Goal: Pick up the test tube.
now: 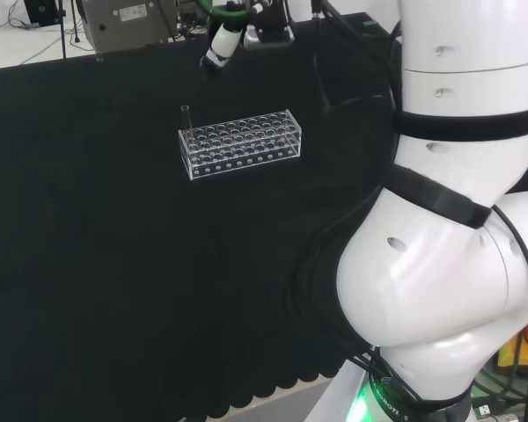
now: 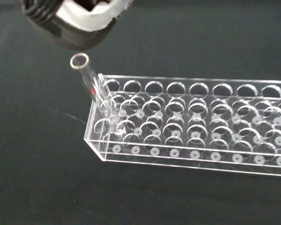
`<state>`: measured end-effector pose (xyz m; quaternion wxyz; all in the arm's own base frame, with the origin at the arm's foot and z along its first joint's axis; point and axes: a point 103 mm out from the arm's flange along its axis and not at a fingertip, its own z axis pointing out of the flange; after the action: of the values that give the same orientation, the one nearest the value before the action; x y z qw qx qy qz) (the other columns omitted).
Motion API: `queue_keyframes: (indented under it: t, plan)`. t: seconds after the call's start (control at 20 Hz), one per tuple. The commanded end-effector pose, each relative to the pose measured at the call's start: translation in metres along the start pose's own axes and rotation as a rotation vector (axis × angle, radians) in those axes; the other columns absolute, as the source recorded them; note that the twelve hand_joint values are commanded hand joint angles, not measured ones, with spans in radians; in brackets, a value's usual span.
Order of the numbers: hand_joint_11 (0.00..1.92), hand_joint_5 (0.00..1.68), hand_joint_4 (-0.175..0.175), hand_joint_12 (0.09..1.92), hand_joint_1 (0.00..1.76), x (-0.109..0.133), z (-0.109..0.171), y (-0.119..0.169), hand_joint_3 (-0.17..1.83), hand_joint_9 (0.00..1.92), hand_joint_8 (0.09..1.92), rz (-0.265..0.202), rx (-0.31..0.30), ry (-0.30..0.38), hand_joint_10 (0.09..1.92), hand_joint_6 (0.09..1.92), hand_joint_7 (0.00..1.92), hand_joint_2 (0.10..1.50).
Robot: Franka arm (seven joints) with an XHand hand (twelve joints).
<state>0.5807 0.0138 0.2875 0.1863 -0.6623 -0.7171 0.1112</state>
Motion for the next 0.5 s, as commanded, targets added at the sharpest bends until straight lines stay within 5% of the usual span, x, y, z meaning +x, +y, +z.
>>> queue_keyframes:
  t: [0.05, 0.5]
  plan:
    - [0.51, 0.52, -0.175, 1.39, 0.93, 0.019, 0.022, 0.024, 0.71, 0.70, 0.91, -0.017, 0.067, -0.025, 0.81, 0.72, 0.70, 0.70]
    - [0.52, 0.54, -0.175, 1.38, 0.95, 0.036, 0.040, 0.049, 0.74, 0.71, 0.91, -0.045, 0.110, -0.035, 0.80, 0.75, 0.72, 0.69]
